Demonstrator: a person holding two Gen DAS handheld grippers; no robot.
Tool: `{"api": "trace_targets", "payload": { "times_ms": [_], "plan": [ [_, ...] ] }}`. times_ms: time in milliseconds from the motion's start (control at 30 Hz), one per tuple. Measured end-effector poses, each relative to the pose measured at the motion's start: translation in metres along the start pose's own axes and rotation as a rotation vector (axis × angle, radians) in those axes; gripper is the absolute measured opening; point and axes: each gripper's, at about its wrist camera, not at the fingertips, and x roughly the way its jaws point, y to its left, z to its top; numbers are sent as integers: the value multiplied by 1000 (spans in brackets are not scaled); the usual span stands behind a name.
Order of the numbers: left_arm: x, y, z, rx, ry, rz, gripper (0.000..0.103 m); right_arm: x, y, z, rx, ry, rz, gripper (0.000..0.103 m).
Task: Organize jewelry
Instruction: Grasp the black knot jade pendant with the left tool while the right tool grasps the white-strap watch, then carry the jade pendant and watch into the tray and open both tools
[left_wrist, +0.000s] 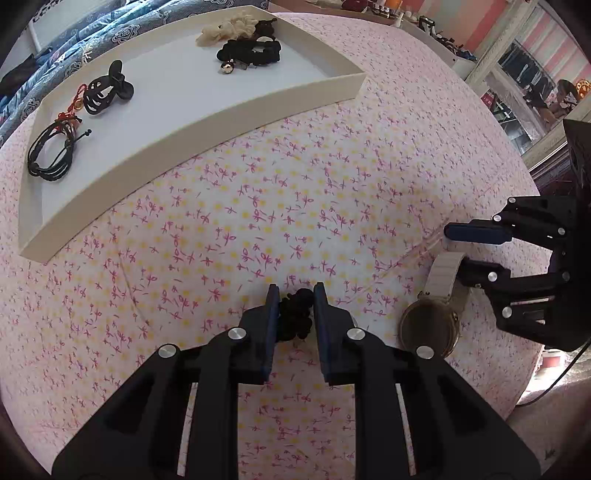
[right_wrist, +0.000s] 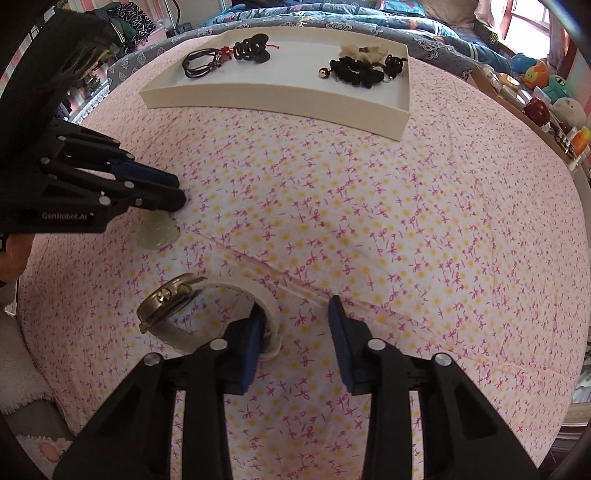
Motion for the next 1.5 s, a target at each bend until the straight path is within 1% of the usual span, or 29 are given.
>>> {"api": "trace_targets", "payload": {
  "times_ms": [33, 200, 300, 533, 733, 833, 1000, 1167, 1267, 1400, 1500],
  "plan": [
    [0, -1, 0, 3, 0, 7, 16, 0, 0, 0, 0, 0, 3, 28],
    [-3, -2, -4, 19, -5, 33, 15, 0, 4, 1, -9, 1, 23, 12],
    [-5, -3, -5, 12, -11, 37, 15, 0, 6, 1, -9, -1, 30, 6],
    [-19, 6, -12, -8, -54, 53, 14, -5, 7, 1, 13, -29, 20, 5],
    [-30, 20, -13, -35, -93, 64, 14, -15, 5, 11, 44, -100, -2, 5],
    [-41, 32, -10, -54, -133, 75, 14, -21, 2, 21, 57, -139, -21, 5],
    [-66, 55, -3, -95, -209, 88, 14, -40, -8, 45, 96, -218, -28, 5],
    [-89, 85, 22, -150, -282, 97, 14, -63, -19, 81, 128, -298, -23, 5],
    [-97, 104, 39, -177, -317, 97, 14, -68, -25, 106, 147, -333, -10, 5],
    [-95, 129, 62, -224, -350, 82, 14, -57, -38, 140, 211, -363, -7, 5],
    [-79, 137, 75, -240, -337, 65, 14, -37, -46, 162, 260, -359, 16, 5]
  ]
}}
